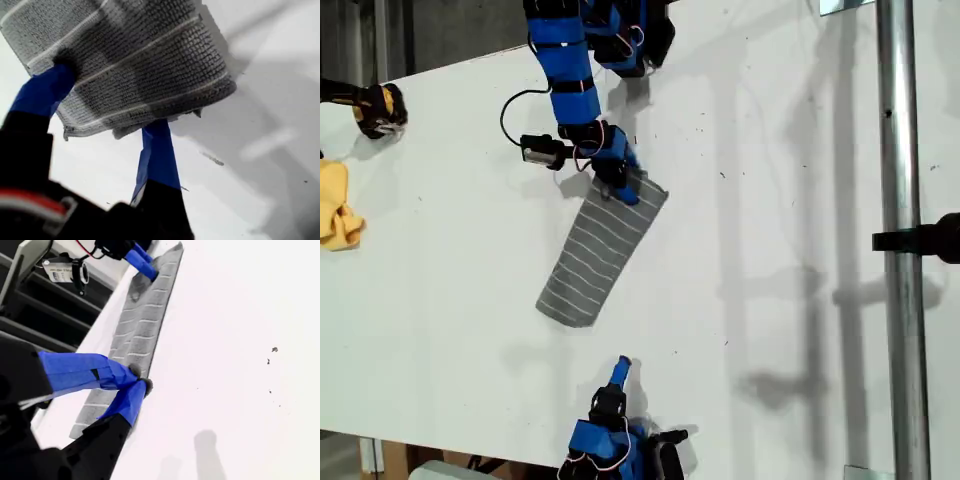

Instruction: Grasp corners of a towel and fold twice.

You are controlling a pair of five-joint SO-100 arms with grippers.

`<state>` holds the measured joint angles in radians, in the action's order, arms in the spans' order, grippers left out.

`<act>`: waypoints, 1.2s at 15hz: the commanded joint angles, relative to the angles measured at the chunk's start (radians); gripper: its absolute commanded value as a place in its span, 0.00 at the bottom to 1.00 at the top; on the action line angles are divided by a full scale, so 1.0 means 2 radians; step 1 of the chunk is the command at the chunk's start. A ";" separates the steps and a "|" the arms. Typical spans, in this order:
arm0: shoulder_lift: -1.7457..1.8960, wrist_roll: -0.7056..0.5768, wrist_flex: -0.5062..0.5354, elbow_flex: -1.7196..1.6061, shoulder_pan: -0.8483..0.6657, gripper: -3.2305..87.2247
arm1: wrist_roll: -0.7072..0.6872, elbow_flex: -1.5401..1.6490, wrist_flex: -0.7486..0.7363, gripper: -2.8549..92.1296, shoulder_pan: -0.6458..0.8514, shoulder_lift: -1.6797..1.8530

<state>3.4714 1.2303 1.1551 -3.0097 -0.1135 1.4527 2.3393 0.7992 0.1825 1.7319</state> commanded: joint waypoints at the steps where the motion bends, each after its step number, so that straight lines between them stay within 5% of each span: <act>1: 0.005 0.006 0.002 0.004 0.005 0.02 | -0.043 -0.025 0.005 0.25 0.033 0.008; 2: 0.005 0.008 0.002 0.003 0.005 0.02 | -0.045 -0.025 0.014 0.13 0.044 0.011; 8: 0.005 0.010 0.004 0.004 0.005 0.02 | -0.067 -0.002 0.075 0.03 0.035 0.077; 14: 0.005 0.011 0.002 0.003 0.007 0.02 | 0.088 0.004 0.357 0.03 -0.105 0.374; 18: 0.005 0.010 0.001 0.008 0.009 0.02 | 0.214 0.032 0.393 0.03 -0.225 0.480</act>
<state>3.4714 1.2425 1.1551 -3.0097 -0.1074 1.8377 2.3915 1.5999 -0.2347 2.6262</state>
